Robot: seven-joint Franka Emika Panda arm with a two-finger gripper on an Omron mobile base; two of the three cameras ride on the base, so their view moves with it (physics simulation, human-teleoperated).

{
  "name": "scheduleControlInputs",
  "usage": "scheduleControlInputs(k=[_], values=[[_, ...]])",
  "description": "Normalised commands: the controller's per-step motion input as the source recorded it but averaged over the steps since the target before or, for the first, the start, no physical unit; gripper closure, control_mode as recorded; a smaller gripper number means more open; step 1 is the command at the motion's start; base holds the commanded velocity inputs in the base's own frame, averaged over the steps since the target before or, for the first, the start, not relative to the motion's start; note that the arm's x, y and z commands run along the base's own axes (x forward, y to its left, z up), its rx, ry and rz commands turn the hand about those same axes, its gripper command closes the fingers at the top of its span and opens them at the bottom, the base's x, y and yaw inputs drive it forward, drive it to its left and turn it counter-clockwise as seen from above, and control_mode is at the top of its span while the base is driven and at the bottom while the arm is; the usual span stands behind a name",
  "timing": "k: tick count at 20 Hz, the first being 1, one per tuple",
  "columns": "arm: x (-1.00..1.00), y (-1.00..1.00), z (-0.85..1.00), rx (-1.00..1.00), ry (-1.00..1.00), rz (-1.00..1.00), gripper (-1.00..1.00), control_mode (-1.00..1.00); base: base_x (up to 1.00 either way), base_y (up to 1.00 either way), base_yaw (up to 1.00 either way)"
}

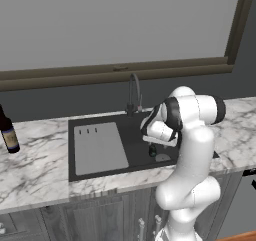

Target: Turn on the sink faucet. Then move the eggplant from the counter to the sink. Turn off the sink. Move the vegetable from the sink to the pot next to the stove. Finally move the pot to the rear left burner.

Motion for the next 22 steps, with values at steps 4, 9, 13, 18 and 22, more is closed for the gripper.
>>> scheduleControlInputs(k=[4,9,13,18,22], values=[[0.28,0.0,-0.25,0.0,0.0,-0.06,-1.0,-1.0,0.0,0.0,0.0],[0.32,0.0,-0.26,0.0,0.0,-0.05,-1.0,-1.0,0.0,0.0,0.0],[0.26,0.0,-0.27,0.0,0.0,-0.01,-1.0,-1.0,0.0,0.0,0.0],[0.15,0.0,-0.27,0.0,0.0,0.0,-1.0,-1.0,0.0,0.0,0.0],[0.15,0.0,-0.27,0.0,0.0,0.0,-1.0,-1.0,0.0,0.0,0.0]])
